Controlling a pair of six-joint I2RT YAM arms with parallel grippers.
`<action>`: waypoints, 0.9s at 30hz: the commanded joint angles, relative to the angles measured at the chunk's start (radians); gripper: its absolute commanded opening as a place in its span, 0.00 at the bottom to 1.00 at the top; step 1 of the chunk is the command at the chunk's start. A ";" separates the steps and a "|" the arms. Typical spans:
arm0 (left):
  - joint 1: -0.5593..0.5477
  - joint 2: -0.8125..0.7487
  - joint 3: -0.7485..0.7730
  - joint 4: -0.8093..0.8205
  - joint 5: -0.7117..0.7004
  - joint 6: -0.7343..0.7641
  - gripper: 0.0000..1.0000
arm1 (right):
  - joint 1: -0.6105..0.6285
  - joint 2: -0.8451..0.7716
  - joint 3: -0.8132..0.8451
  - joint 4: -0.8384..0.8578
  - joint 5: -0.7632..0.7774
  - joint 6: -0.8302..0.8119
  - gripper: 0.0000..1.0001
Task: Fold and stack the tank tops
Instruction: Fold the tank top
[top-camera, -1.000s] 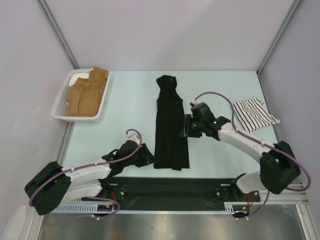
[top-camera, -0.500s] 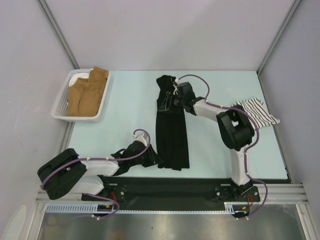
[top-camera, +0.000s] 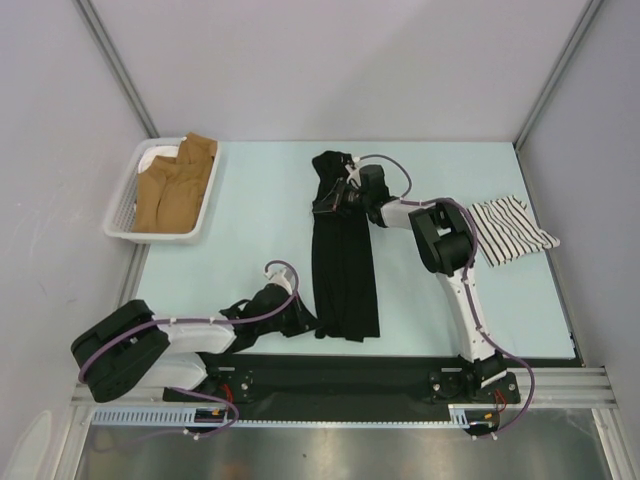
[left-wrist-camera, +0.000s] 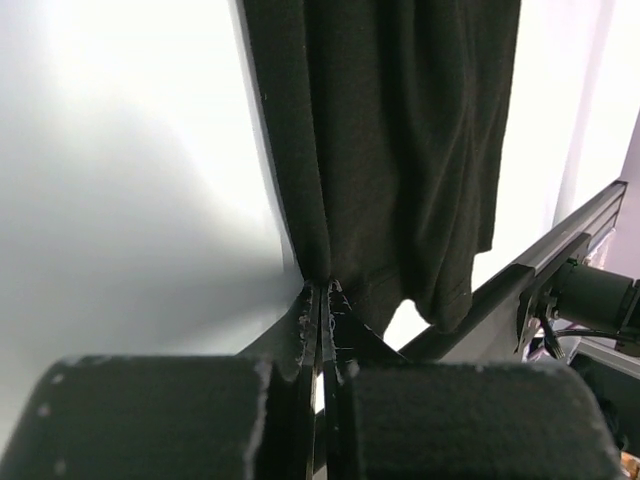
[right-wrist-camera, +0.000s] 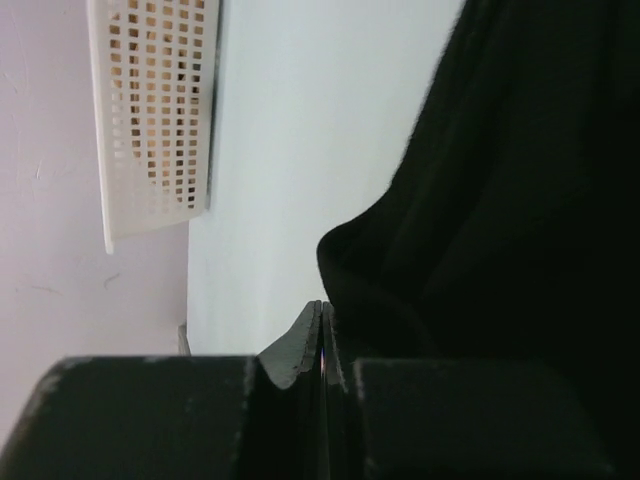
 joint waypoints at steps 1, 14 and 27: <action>-0.011 0.017 -0.061 -0.287 -0.056 0.046 0.00 | -0.017 0.076 0.098 0.071 -0.058 0.038 0.04; -0.013 -0.027 -0.204 -0.210 0.025 0.027 0.01 | -0.050 0.421 0.650 -0.217 0.015 0.020 0.01; 0.004 -0.088 -0.012 -0.431 -0.110 0.071 0.70 | -0.037 0.049 0.289 -0.059 -0.109 -0.022 0.44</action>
